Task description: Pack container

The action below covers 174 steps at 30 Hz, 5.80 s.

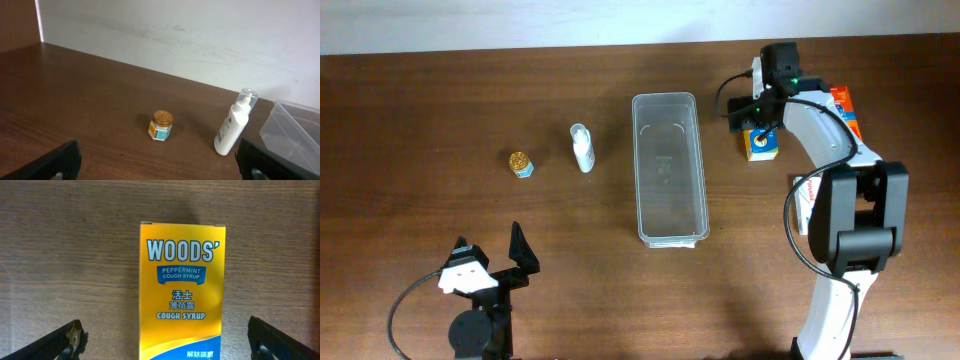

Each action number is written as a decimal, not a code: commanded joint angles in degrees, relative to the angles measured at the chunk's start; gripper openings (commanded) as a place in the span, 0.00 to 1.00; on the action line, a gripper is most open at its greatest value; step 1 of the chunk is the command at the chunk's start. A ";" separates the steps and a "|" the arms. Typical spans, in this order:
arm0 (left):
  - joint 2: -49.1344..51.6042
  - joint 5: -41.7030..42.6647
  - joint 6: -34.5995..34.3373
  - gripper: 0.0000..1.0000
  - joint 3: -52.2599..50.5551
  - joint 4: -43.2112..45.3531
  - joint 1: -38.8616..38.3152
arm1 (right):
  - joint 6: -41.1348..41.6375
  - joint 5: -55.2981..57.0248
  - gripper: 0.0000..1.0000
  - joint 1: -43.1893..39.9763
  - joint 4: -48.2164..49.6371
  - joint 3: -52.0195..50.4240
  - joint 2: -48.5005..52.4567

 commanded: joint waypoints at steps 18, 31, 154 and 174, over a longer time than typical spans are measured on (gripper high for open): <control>-0.37 0.61 -0.52 0.99 -0.33 -0.02 0.09 | -0.33 0.72 0.99 -1.62 0.39 -0.57 4.17; -0.37 0.63 -0.52 0.99 -0.33 -0.02 0.09 | -0.35 -3.37 1.00 -1.70 -2.69 10.80 3.39; -0.37 0.63 -0.52 0.99 -0.33 -0.02 0.09 | 1.09 -16.57 0.63 -1.27 -58.53 68.72 18.93; -0.37 0.61 -0.50 1.00 -0.33 -0.02 0.09 | 13.20 4.68 0.72 11.98 -58.53 68.72 17.75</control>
